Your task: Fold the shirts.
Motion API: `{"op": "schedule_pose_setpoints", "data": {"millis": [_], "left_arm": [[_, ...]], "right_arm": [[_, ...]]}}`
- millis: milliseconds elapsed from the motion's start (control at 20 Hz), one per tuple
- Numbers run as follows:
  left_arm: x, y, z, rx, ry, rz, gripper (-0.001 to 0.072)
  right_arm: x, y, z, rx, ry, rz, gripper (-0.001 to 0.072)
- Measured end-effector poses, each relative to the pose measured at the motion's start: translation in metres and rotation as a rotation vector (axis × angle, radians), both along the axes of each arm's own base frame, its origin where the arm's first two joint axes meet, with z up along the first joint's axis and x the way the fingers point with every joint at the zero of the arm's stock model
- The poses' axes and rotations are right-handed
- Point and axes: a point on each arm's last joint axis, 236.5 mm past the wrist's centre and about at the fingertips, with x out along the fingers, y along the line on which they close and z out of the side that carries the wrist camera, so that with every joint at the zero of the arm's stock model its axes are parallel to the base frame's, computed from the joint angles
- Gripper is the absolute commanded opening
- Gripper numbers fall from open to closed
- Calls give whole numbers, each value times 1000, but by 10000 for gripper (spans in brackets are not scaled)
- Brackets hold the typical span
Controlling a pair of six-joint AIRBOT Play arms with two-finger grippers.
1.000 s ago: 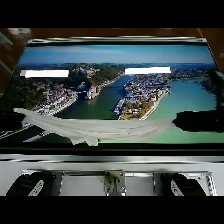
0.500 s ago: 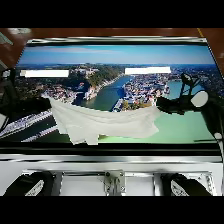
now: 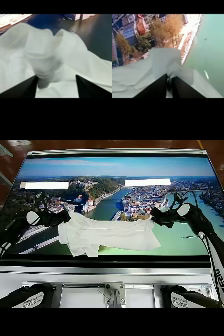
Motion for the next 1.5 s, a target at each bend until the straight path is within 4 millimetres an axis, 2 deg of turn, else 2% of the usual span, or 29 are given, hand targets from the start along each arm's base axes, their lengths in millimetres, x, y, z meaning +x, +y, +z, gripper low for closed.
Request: {"op": "schedule_pose_setpoints", "data": {"millis": [150, 250, 400, 500, 550, 650, 750, 850, 950, 1100, 1250, 1500], "left_arm": [[-1, 24, 10, 2, 59, 14, 677], [-13, 50, 18, 26, 113, -10, 676], [-50, 83, 19, 39, 211, -29, 679], [-82, 87, 5, 10, 288, -34, 681], [-98, 83, -6, -19, 323, -37, 680], [-128, 61, -28, -120, 384, -49, 667], [-146, 35, -45, -232, 408, -55, 667], [-158, 12, -59, -314, 414, -53, 667], [-165, -6, -69, -360, 410, -55, 667], [-165, -22, -74, -384, 387, -60, 667], [-157, -29, -74, -403, 350, -42, 667], [-143, -36, -59, -419, 300, -69, 665]], "right_arm": [[3, -21, 26, -34, -69, 27, 677], [-11, -48, 38, -101, -60, 65, 677], [-63, -100, 34, -257, 90, 128, 677], [-101, -127, 25, -309, 200, 134, 676], [-119, -133, 19, -301, 244, 125, 676], [-144, -123, 6, -213, 294, 124, 676], [-154, -99, -2, -94, 294, 137, 677], [-155, -76, -5, 14, 266, 140, 677], [-150, -63, -4, 79, 230, 128, 677], [-144, -53, -2, 133, 196, 109, 676], [-141, -44, -4, 164, 179, 94, 676], [-140, -25, -13, 170, 167, 122, 676]]}}
